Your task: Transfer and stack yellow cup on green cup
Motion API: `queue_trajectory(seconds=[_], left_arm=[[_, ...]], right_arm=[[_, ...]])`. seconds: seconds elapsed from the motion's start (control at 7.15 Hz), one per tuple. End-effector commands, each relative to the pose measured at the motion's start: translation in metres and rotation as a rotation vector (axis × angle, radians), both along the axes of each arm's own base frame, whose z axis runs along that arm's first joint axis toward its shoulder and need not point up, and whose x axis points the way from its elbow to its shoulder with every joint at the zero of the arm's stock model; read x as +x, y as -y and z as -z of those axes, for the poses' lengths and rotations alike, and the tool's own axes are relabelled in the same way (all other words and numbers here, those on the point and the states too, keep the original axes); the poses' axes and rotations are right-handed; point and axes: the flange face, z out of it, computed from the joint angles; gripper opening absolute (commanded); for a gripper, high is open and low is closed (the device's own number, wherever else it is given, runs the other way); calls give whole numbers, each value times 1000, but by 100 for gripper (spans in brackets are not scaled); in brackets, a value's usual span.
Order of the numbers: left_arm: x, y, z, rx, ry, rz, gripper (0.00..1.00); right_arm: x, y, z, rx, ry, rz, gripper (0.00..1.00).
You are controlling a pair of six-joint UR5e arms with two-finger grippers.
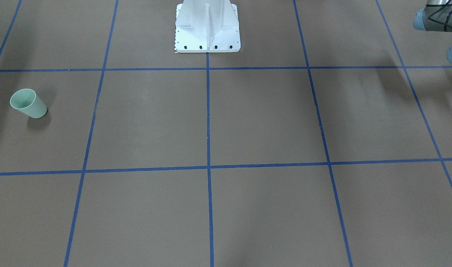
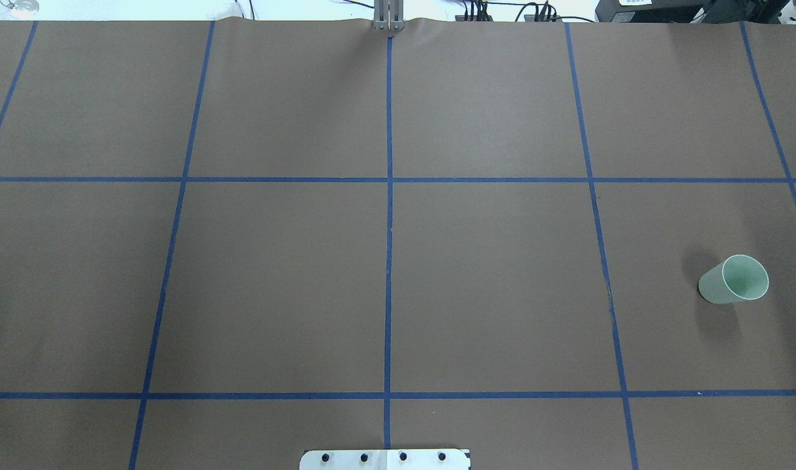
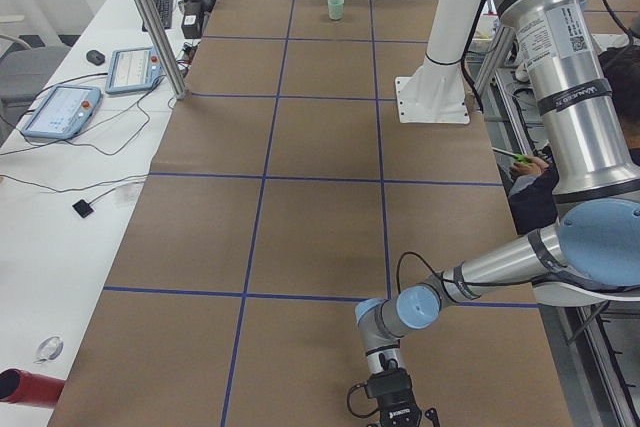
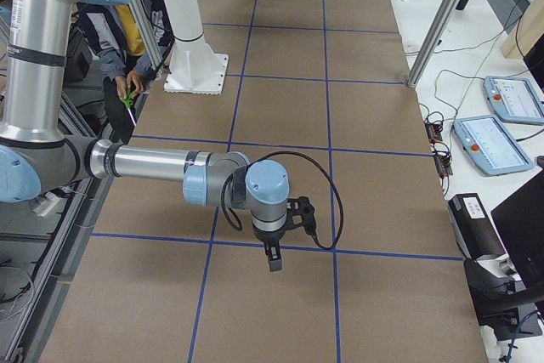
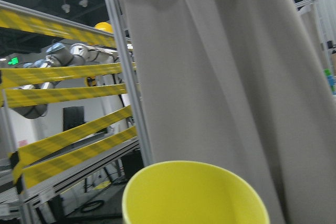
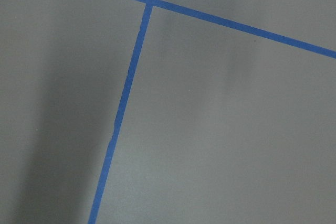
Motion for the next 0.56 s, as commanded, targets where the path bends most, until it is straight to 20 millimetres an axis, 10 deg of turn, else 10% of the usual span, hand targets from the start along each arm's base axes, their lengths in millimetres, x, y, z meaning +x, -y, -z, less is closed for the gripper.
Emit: queue_trajectory(seconds=[0.0, 0.42], left_arm=[[4, 49, 30, 244, -64, -234, 39], [28, 87, 87, 538, -221, -526, 39]], right_arm=[[0, 0, 1, 1, 0, -1, 100], [0, 2, 6, 14, -2, 0, 100]])
